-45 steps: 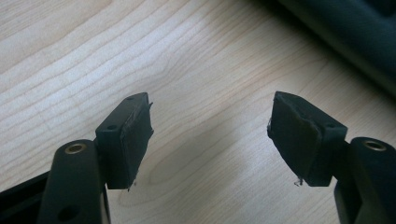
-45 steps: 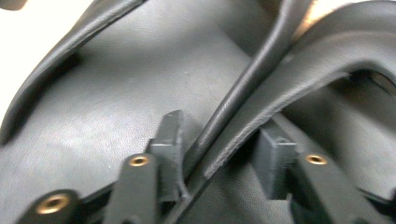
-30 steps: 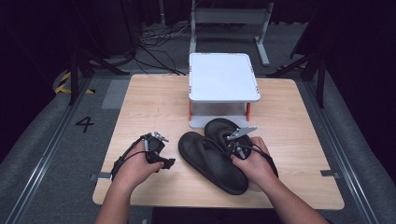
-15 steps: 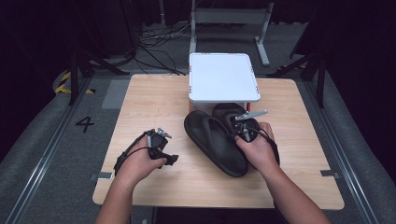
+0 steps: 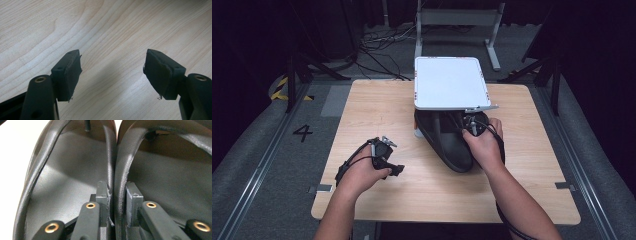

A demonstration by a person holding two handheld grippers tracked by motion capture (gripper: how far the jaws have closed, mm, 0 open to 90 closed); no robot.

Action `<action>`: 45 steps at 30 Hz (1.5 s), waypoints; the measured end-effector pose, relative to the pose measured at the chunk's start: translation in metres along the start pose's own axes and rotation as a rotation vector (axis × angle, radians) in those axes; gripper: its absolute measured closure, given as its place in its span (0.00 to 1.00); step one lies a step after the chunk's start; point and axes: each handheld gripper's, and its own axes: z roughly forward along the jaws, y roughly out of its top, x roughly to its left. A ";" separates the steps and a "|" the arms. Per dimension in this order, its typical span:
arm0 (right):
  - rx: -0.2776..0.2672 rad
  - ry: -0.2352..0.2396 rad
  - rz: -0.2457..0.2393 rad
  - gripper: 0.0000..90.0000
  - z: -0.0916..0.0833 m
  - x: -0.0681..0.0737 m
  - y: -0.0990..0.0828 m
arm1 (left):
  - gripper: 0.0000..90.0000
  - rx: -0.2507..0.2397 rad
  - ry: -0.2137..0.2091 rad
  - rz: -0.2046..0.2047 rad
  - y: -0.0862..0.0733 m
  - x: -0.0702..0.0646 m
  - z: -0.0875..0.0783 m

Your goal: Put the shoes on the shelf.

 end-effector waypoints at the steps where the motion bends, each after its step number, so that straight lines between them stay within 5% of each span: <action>1: 0.000 -0.003 0.006 0.86 0.002 0.000 0.001 | 0.34 -0.002 -0.002 -0.003 0.000 0.000 0.000; 8: -0.007 -0.047 0.020 0.86 0.018 -0.002 0.003 | 0.34 0.001 0.004 -0.003 -0.001 0.001 -0.001; 14: -0.055 -0.065 0.099 0.86 0.019 -0.005 -0.002 | 0.34 0.009 0.001 0.002 -0.001 0.000 0.001; 28: -0.037 -0.124 0.093 0.85 0.052 0.002 0.002 | 0.34 0.011 -0.001 0.013 0.001 -0.001 0.004; 31: -0.060 -0.118 0.073 0.76 0.056 0.000 -0.001 | 0.34 0.006 -0.004 0.010 0.002 -0.002 0.003; 37: -0.117 -0.106 0.050 0.62 0.049 -0.004 -0.004 | 0.34 0.004 -0.006 0.020 0.005 -0.003 0.004; 45: -0.197 -0.052 0.034 0.51 0.007 -0.018 -0.014 | 0.34 0.002 -0.008 0.056 0.014 -0.011 0.008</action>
